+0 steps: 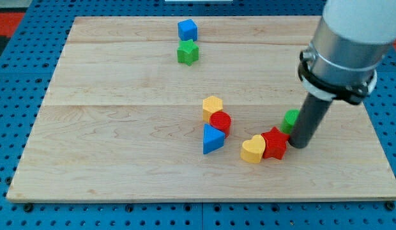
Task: Slide the green circle slightly down towards the center
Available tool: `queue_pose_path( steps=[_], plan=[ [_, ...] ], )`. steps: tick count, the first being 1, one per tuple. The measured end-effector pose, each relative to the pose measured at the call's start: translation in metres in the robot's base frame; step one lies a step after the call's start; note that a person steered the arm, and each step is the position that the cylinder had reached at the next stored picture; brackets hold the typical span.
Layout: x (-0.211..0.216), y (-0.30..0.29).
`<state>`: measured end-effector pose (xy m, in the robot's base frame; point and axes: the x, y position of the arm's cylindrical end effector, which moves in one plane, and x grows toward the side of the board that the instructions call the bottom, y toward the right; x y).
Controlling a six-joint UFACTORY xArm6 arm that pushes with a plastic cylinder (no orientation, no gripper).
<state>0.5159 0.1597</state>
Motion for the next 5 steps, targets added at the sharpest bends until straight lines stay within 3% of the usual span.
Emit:
queue_pose_path(
  steps=[3,5],
  plan=[
    [-0.084,0.048],
    [-0.115,-0.141]
  ],
)
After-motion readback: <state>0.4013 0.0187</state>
